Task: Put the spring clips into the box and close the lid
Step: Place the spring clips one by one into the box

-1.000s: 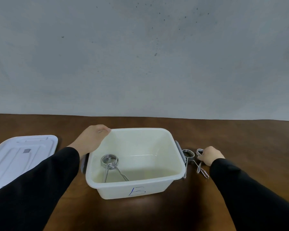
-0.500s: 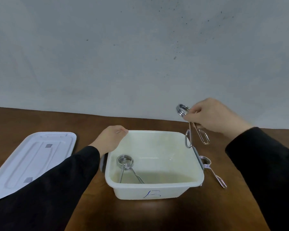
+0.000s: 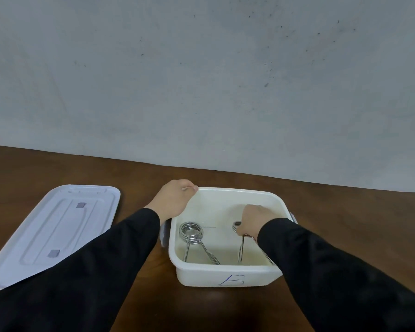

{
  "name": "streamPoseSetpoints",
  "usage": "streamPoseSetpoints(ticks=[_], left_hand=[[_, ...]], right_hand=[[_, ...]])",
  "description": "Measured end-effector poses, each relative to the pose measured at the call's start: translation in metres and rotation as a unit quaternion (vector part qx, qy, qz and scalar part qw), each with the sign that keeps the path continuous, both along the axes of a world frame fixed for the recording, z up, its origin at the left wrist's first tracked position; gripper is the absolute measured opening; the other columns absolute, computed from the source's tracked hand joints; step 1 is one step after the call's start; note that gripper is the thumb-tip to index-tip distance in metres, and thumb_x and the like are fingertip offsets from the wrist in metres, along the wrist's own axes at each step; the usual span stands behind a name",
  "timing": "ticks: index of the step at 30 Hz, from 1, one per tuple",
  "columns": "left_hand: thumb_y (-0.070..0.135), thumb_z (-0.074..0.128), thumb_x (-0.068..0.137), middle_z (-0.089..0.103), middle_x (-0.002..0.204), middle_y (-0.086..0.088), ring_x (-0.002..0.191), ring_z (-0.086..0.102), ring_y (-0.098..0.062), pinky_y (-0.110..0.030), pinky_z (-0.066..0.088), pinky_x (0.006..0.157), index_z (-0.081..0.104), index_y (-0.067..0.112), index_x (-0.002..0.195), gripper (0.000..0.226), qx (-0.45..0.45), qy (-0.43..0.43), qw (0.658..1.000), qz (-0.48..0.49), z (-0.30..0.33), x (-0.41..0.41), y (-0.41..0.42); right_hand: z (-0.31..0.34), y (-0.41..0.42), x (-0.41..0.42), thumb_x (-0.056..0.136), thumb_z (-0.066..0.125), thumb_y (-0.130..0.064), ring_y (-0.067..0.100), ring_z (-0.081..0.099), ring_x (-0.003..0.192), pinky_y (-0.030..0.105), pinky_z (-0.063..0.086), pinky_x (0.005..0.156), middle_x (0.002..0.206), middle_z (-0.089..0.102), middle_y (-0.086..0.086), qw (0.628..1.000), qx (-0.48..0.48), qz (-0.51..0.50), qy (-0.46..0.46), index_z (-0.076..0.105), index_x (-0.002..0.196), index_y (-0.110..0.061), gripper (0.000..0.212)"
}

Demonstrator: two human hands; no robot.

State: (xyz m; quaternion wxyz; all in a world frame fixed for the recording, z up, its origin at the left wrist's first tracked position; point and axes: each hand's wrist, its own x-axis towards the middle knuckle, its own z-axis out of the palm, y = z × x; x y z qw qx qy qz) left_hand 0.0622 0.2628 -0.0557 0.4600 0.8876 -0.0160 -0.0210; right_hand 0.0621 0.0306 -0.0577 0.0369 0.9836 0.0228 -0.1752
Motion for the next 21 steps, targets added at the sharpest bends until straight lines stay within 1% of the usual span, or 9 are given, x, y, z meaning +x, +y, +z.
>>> streamPoseSetpoints(ticks=[3,8,12,14,15,17,19,20,21], left_hand=[[0.035,0.049,0.100,0.072,0.106,-0.003,0.102,0.063,-0.022,-0.029,0.044,0.077,0.072,0.013,0.108,0.032,-0.006,0.002,1.000,0.000,-0.002,0.001,0.001],[0.037,0.049,0.100,0.072,0.107,-0.002,0.103,0.063,-0.022,-0.029,0.044,0.078,0.071,0.015,0.109,0.033,-0.008,0.007,1.000,-0.004,-0.003,0.001,0.003],[0.036,0.048,0.100,0.071,0.110,-0.002,0.105,0.063,-0.021,-0.032,0.047,0.084,0.071,0.014,0.112,0.034,-0.003,0.003,1.000,-0.005,-0.002,0.000,0.002],[0.037,0.048,0.100,0.072,0.109,-0.002,0.104,0.063,-0.021,-0.034,0.048,0.086,0.071,0.015,0.110,0.033,-0.003,0.004,1.000,-0.004,-0.001,0.000,0.002],[0.037,0.048,0.100,0.072,0.108,-0.002,0.104,0.064,-0.022,-0.035,0.049,0.086,0.072,0.015,0.109,0.033,-0.003,0.004,1.000,-0.004,-0.001,0.000,0.002],[0.036,0.048,0.100,0.072,0.108,-0.002,0.103,0.064,-0.022,-0.036,0.049,0.087,0.072,0.014,0.109,0.034,0.002,0.001,1.000,-0.006,0.001,0.000,0.002],[0.034,0.047,0.101,0.071,0.109,-0.003,0.103,0.063,-0.022,-0.034,0.048,0.084,0.072,0.013,0.111,0.034,0.009,-0.003,1.000,-0.004,0.002,-0.001,0.000],[0.034,0.047,0.101,0.071,0.109,-0.003,0.102,0.063,-0.022,-0.032,0.047,0.081,0.071,0.013,0.111,0.034,0.011,-0.005,1.000,-0.001,0.002,-0.001,0.000],[0.034,0.047,0.101,0.071,0.109,-0.002,0.102,0.063,-0.021,-0.029,0.046,0.077,0.071,0.013,0.112,0.034,0.013,-0.007,1.000,0.000,0.002,-0.001,0.000]], right_hand=[[-0.009,0.003,0.001,0.090,0.060,-0.039,0.025,0.055,0.077,0.030,0.043,0.073,0.068,0.050,-0.003,1.000,-0.012,0.002,-0.002,0.052,0.076,-0.017,0.027],[-0.016,0.002,-0.002,0.092,0.061,-0.032,0.026,0.051,0.082,0.031,0.045,0.078,0.090,0.055,0.003,1.000,-0.013,0.007,0.010,0.058,0.094,-0.017,0.015],[-0.011,0.000,-0.005,0.089,0.066,-0.034,0.027,0.052,0.083,0.030,0.042,0.078,0.092,0.056,0.004,1.000,-0.021,0.010,0.021,0.060,0.094,-0.017,0.019],[0.000,0.000,-0.005,0.090,0.064,-0.041,0.029,0.060,0.089,0.032,0.045,0.079,0.096,0.063,0.007,1.000,-0.009,0.006,0.016,0.061,0.095,-0.015,0.027],[0.009,-0.001,-0.003,0.091,0.062,-0.046,0.029,0.066,0.091,0.033,0.048,0.080,0.097,0.070,0.007,1.000,0.023,-0.012,0.005,0.065,0.097,-0.011,0.035],[0.037,-0.008,0.003,0.093,0.056,-0.050,0.027,0.075,0.074,0.034,0.057,0.075,0.078,0.078,0.008,0.985,0.155,-0.056,-0.046,0.071,0.089,-0.004,0.049],[0.064,-0.028,0.009,0.096,0.051,-0.047,0.031,0.072,0.061,0.037,0.058,0.069,0.064,0.073,0.012,0.950,0.246,-0.086,-0.174,0.070,0.077,-0.004,0.051],[0.074,-0.044,0.013,0.098,0.050,-0.044,0.033,0.070,0.062,0.040,0.058,0.070,0.064,0.071,0.012,0.931,0.270,-0.102,-0.226,0.069,0.075,-0.004,0.050],[0.080,-0.062,0.017,0.099,0.049,-0.041,0.034,0.068,0.062,0.043,0.059,0.071,0.065,0.069,0.011,0.918,0.287,-0.126,-0.243,0.068,0.076,-0.004,0.048]])
